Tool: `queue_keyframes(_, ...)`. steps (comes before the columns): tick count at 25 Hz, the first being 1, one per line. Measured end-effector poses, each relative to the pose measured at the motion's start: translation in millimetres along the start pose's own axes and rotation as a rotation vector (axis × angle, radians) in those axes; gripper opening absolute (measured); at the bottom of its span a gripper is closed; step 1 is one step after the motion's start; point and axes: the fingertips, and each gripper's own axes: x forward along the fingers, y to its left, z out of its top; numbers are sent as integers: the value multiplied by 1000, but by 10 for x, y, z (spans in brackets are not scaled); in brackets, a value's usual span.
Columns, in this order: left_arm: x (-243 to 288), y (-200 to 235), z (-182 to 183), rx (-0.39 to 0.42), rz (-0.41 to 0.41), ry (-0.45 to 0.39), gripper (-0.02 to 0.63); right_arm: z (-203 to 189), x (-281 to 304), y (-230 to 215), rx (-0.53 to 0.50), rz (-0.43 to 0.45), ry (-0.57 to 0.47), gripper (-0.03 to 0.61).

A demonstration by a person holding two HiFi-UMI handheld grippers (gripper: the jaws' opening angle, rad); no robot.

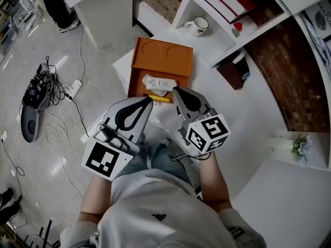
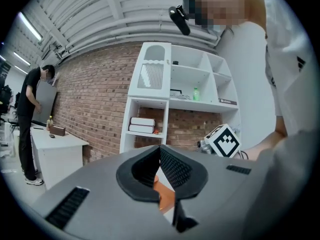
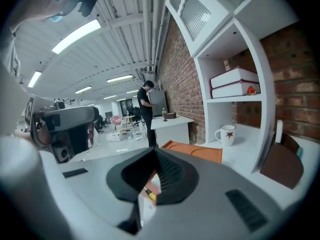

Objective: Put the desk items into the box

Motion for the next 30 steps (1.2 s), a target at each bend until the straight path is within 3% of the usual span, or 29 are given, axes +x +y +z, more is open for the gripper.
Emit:
queue_keyframes(14, 342, -366, 66, 11, -237, -3, 12, 482, -590, 203, -13, -105, -185, 8)
queue_keyframes(23, 516, -690, 72, 20, -380, 3, 14, 583, -1007, 182, 9, -213, -270, 8)
queue_keyframes(30, 567, -867, 76, 30, -445, 7, 12, 610, -1223, 199, 14, -264, -314, 8)
